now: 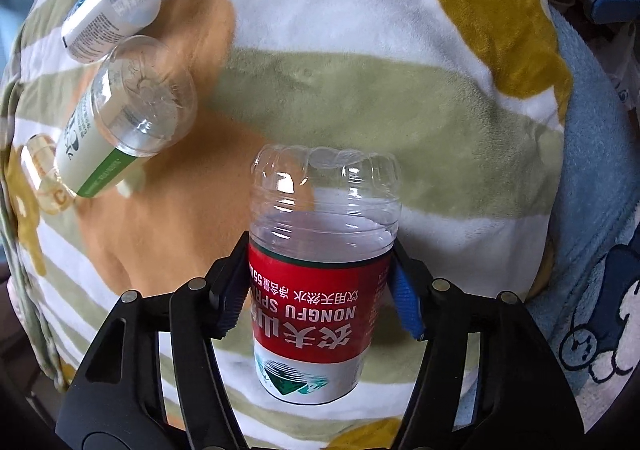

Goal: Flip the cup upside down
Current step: 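Lift the bottle with the left gripper and rotate it upright, then set the bottle upright on the bed and open the left gripper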

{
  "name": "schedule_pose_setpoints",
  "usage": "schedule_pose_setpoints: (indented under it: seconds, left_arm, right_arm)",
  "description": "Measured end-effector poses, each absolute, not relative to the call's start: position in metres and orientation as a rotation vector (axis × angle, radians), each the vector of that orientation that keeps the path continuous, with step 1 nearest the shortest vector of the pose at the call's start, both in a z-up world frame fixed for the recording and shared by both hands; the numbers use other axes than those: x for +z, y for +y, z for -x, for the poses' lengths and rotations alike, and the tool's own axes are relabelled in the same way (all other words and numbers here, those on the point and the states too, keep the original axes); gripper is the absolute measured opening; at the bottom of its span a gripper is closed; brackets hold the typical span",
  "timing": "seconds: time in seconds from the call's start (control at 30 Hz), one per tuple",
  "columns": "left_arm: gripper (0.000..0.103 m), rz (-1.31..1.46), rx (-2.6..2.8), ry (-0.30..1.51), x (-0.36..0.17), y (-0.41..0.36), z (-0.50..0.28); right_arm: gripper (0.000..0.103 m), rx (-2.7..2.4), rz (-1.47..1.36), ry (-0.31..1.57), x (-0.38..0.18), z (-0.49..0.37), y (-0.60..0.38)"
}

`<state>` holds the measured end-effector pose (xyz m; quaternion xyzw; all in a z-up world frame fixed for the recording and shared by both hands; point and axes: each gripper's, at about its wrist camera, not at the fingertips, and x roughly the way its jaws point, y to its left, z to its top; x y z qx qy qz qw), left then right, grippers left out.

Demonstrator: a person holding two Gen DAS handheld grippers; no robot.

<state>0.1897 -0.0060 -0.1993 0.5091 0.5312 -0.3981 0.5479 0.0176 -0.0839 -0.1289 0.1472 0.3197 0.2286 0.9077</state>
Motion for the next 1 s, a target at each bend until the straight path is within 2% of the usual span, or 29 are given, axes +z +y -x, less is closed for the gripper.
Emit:
schedule_pose_setpoints:
  seconds: [0.2,0.4,0.53,0.67,1.0]
  left_arm:
    - [0.059,-0.938,-0.951,1.141,-0.155,0.017,-0.200]
    - [0.059,-0.359,-0.834,0.805,-0.107,0.062,-0.200]
    - [0.059,-0.114,-0.654,0.658,-0.123,0.079,-0.179]
    - [0.059,-0.067,-0.534,0.564,-0.140,0.075,-0.175]
    - [0.059,0.009,-0.478,0.653,-0.162,0.089,-0.184]
  right_arm:
    - [0.097,0.481,-0.325,0.647,-0.128,-0.017,-0.086]
    - [0.097,0.498,-0.389,0.643,-0.133,-0.021,-0.088]
    - [0.097,0.508,-0.401,0.658,-0.138,-0.024,-0.086]
    - [0.097,0.518,-0.419,0.671,-0.140,-0.025,-0.084]
    - [0.097,0.526,-0.452,0.686,-0.147,-0.023,-0.086]
